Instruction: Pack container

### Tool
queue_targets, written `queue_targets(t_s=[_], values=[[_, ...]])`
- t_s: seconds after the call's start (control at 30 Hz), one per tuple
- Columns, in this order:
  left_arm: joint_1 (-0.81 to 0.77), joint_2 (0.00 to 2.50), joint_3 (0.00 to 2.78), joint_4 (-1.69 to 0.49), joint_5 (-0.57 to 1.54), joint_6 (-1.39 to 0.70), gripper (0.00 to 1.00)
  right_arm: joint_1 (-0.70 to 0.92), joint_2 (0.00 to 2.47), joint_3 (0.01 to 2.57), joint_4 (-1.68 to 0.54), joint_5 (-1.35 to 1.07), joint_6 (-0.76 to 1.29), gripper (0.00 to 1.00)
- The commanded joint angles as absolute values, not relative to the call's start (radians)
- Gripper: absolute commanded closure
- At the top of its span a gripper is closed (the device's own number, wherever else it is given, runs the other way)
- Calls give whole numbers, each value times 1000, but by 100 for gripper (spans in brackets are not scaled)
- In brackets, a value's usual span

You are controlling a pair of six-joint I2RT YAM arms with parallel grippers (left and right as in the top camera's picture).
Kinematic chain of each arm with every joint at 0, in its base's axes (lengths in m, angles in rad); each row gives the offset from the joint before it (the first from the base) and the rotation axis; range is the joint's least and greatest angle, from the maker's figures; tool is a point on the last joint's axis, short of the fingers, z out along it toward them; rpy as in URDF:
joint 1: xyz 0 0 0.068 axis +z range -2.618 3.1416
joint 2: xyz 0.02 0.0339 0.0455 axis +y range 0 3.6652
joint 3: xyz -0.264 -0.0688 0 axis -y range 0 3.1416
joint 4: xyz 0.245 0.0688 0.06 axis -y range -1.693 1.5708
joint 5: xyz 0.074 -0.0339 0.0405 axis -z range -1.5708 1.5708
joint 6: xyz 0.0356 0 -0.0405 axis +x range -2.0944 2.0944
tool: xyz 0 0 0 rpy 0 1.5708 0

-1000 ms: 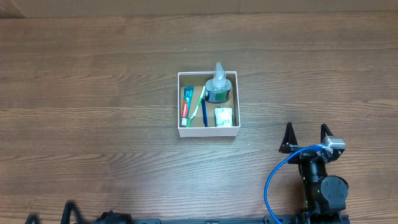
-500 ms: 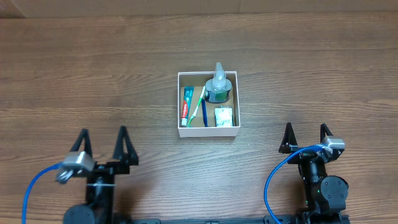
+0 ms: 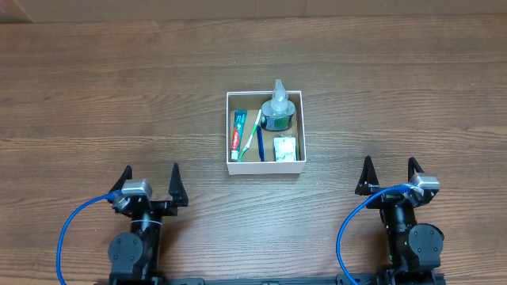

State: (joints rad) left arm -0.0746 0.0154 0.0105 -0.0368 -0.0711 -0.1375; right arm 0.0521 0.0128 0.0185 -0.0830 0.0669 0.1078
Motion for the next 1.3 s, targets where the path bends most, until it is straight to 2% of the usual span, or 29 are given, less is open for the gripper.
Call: queue_targets(t_s=[0.0,1.27], values=[[-56,3,4,-49,-94,-104,0,50,3,8,-78,65,104,0],[-56,4,5,-68,-86,-104,0,50,3,8,-78,65,104,0]])
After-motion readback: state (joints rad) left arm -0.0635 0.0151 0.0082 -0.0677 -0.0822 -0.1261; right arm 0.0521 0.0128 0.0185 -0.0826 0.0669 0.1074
